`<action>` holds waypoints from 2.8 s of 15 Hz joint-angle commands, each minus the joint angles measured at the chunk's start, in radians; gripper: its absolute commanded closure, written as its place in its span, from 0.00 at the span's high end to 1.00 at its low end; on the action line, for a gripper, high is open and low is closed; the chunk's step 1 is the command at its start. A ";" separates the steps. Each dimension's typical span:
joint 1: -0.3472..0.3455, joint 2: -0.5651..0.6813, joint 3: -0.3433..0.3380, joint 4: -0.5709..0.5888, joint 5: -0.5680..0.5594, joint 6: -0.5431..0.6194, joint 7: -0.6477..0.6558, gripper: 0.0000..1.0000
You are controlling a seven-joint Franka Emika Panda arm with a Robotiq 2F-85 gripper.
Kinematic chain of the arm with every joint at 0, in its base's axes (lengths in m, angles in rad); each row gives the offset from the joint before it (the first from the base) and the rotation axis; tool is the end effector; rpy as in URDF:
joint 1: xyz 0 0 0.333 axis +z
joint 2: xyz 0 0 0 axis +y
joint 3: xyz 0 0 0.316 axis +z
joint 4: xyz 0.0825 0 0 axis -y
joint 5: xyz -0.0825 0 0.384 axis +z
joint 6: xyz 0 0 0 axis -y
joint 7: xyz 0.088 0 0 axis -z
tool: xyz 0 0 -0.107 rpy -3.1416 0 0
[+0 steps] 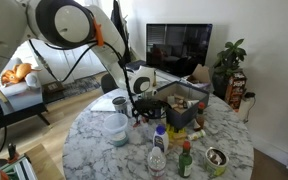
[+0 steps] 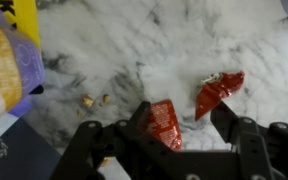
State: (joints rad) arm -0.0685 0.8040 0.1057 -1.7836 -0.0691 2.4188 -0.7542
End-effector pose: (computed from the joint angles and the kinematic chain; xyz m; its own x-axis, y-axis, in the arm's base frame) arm 0.6263 0.0212 0.0918 0.6739 0.7332 -0.0909 0.7204 -0.6794 -0.1395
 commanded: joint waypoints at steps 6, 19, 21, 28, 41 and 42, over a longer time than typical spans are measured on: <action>-0.021 0.013 0.010 0.030 -0.020 -0.076 -0.019 0.01; -0.031 -0.102 0.009 -0.039 -0.017 -0.150 -0.047 0.00; -0.039 -0.176 0.009 -0.099 -0.020 -0.127 -0.067 0.00; -0.079 -0.490 0.004 -0.401 -0.034 -0.083 -0.267 0.00; -0.006 -0.797 -0.029 -0.720 0.148 -0.051 -0.660 0.26; 0.001 -0.800 -0.031 -0.723 0.152 -0.050 -0.659 0.28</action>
State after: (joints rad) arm -0.1038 0.0447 0.0995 -2.4662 0.0535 2.3705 -1.3747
